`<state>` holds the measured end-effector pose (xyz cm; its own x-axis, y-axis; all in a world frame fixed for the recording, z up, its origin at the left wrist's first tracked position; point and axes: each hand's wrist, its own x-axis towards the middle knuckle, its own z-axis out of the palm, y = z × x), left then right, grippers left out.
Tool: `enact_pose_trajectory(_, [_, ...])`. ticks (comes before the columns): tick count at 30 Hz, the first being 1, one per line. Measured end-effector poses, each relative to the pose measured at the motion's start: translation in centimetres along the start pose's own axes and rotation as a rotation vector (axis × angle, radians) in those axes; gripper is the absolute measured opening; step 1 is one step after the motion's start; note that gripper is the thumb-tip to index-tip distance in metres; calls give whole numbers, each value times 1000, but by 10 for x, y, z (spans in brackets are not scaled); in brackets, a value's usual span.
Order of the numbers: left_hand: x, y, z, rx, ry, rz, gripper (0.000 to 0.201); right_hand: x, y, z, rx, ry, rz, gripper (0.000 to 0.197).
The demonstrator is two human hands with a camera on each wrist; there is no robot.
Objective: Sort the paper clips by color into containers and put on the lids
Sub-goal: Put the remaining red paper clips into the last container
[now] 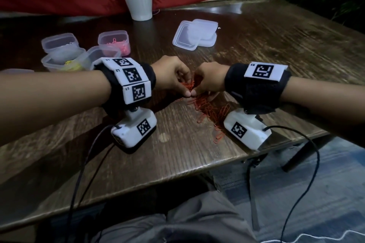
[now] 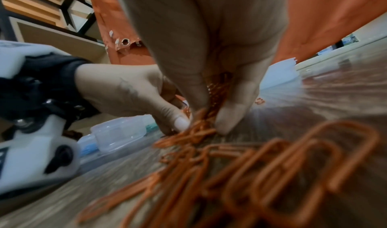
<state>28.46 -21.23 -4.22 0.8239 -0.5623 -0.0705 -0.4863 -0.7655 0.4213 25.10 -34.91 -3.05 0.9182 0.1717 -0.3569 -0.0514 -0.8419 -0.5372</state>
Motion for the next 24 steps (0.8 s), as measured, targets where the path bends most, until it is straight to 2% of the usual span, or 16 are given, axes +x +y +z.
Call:
enact_pose_trajectory(4, [4,0,1,7,58,-9,26,4,0,-1,88,-22,-11,22])
enact_pose_trajectory(9, [6,0,-2,-30,54,-40,26,10,1,-4,144,-48,-13,16])
enact_pose_trajectory(14, [2,4,-24,-85,89,-84,25,9,-10,-16,152,-10,-64,9])
enact_pose_trajectory(16, [-5,4,-41,-70,100,-90,27,8,-25,-26,85,21,-110,8])
enact_pose_trajectory(19, [-24,-3,-70,-162,112,-131,33,7,-55,-34,4,75,-198,12])
enact_pose_trajectory(21, [-47,-15,-89,-226,140,-178,27,9,-82,-31,31,60,-264,21])
enact_pose_trajectory(23, [-69,-32,-101,-317,165,-233,12,13,-109,-21,12,33,-321,21])
enact_pose_trajectory(24, [-79,-41,-104,-366,182,-267,11,17,-123,-14,-31,25,-341,21])
